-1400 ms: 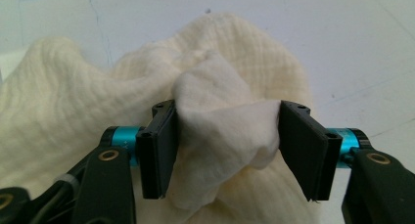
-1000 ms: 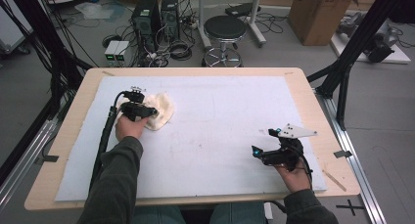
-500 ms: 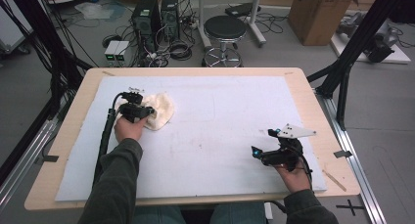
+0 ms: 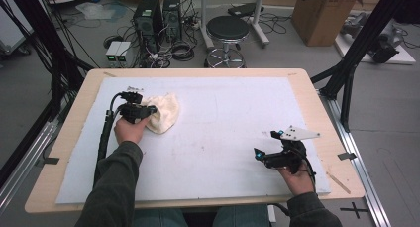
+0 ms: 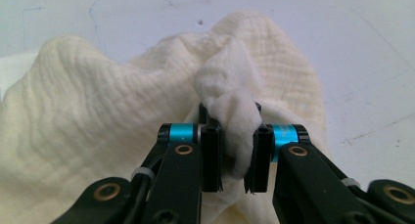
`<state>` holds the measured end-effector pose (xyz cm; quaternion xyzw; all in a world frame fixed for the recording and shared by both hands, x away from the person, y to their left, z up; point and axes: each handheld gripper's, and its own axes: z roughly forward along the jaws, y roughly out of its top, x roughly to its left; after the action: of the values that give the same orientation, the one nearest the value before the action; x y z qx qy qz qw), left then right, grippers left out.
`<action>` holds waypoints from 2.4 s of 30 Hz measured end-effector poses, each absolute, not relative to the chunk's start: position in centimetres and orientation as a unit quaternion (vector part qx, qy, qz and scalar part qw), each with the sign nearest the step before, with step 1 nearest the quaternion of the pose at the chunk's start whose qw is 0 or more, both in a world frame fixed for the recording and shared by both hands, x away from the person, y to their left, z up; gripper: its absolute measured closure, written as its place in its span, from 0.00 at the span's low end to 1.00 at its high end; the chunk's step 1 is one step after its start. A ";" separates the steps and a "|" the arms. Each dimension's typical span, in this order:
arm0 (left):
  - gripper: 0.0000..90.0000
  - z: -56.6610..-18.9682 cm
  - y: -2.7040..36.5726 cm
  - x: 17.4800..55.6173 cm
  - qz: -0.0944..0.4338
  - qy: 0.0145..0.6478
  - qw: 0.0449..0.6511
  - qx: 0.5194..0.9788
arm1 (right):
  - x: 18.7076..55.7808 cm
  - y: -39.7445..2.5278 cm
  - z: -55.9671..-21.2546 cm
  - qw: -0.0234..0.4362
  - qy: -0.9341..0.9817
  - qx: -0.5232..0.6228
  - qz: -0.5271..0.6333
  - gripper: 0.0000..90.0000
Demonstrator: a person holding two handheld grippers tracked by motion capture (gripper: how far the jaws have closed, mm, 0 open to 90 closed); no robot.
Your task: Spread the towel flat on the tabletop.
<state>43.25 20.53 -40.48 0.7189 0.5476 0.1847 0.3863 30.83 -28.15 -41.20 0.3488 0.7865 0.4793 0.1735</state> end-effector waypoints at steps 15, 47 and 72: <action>0.89 -38.1 19.9 41.3 0.167 0.533 0.429 0.711 | 30.7 -28.4 -41.1 0.178 0.784 0.348 0.481 0.05; 0.89 -34.7 14.8 36.2 0.120 0.451 0.487 0.738 | 30.4 -28.5 -40.8 0.182 0.784 0.342 0.485 0.05; 0.89 -35.3 11.4 34.1 0.108 0.444 0.487 0.744 | 30.2 -28.4 -40.8 0.179 0.785 0.339 0.486 0.05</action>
<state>34.05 11.36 -35.33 0.7444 0.4442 0.1085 0.4865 30.20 -28.45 -40.76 0.3391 0.7853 0.4860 0.1794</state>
